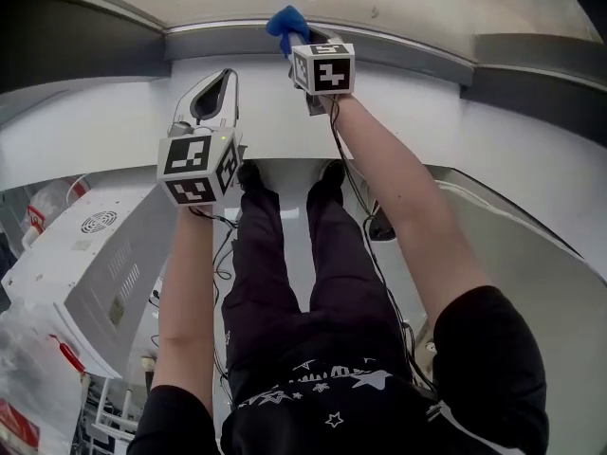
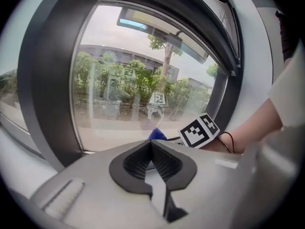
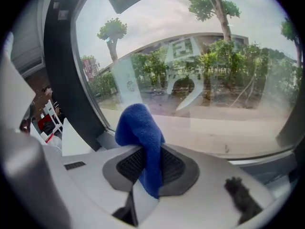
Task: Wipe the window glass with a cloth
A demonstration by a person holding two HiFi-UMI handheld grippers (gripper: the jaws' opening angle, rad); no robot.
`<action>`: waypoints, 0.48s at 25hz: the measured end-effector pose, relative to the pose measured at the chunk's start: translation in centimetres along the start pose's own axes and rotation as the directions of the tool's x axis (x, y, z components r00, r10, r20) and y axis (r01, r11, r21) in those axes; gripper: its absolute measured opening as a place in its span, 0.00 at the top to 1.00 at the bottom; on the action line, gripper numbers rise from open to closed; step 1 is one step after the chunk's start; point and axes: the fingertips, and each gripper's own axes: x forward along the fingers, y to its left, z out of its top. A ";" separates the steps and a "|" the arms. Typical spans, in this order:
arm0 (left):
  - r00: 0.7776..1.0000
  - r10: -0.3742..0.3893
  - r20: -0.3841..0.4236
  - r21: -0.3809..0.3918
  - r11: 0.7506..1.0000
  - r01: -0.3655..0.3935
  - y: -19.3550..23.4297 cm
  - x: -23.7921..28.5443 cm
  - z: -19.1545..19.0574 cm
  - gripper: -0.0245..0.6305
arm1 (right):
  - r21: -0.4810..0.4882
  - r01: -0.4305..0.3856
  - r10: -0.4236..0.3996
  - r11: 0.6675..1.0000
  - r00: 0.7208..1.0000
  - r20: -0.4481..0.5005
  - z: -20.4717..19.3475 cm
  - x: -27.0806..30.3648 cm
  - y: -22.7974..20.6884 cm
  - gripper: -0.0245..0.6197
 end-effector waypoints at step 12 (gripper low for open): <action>0.984 -0.163 -0.069 0.100 0.980 0.169 -13.3 6.9 0.7 0.95 | 0.158 0.181 -0.188 0.971 0.982 0.028 -3.3 -9.2 -16.3 0.85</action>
